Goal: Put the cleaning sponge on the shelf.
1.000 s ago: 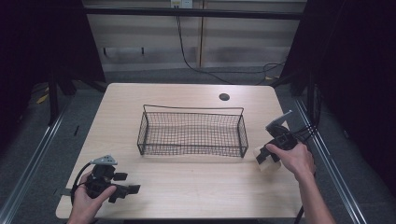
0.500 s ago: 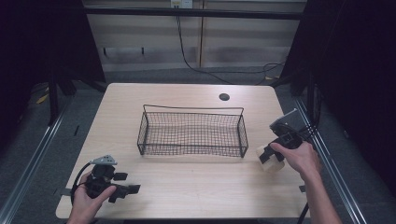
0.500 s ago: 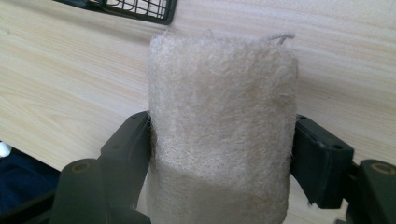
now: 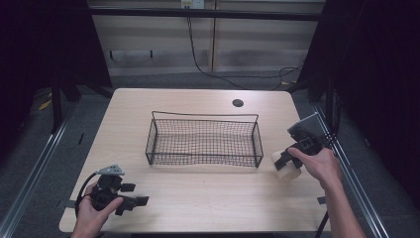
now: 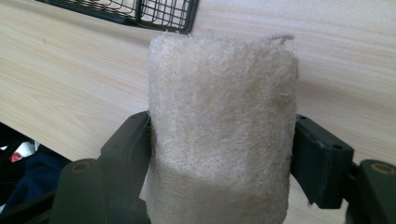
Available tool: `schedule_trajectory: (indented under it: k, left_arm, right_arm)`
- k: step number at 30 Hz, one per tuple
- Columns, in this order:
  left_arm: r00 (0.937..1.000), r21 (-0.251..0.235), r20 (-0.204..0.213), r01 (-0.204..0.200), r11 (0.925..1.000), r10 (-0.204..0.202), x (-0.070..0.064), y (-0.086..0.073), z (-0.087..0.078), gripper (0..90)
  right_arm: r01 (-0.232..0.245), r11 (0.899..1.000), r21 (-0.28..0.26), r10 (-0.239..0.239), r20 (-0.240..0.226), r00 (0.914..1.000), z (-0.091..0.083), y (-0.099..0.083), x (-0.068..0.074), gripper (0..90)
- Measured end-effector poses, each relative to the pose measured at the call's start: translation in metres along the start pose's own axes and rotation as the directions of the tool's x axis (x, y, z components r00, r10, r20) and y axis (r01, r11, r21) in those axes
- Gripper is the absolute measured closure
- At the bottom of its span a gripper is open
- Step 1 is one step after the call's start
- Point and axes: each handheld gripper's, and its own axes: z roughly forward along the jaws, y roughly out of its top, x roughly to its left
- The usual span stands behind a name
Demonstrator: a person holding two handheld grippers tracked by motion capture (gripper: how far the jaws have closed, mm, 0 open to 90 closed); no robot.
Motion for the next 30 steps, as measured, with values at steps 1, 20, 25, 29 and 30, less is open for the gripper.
schedule_trajectory:
  k: [1,20,25,29,30]
  left_arm:
    - [1.0,0.0,0.0,0.0,1.0,0.0,0.0,0.0,0.0,18.6]
    - [1.0,0.001,-0.005,-0.003,1.0,0.003,0.0,0.0,0.0,18.9]
    - [1.0,0.002,-0.005,-0.004,1.0,0.004,0.0,0.0,0.0,18.9]
    - [1.0,0.004,-0.002,0.0,1.0,0.0,0.0,0.0,0.0,19.0]
    - [1.0,0.004,-0.002,-0.002,1.0,0.002,0.0,0.0,0.0,19.0]
  right_arm:
    - [0.0,1.0,0.0,0.0,0.0,1.0,0.0,0.0,0.0,28.2]
    - [0.018,1.0,-0.001,-0.018,-0.043,0.9989,-0.017,0.005,0.008,28.2]
    - [0.024,1.0,-0.001,-0.024,-0.035,0.9991,-0.023,0.006,0.011,28.2]
    - [0.031,1.0,-0.007,-0.031,-0.043,0.9986,-0.028,0.006,0.014,28.2]
    - [0.043,0.999,-0.001,-0.043,-0.047,0.998,-0.029,0.007,0.016,28.2]
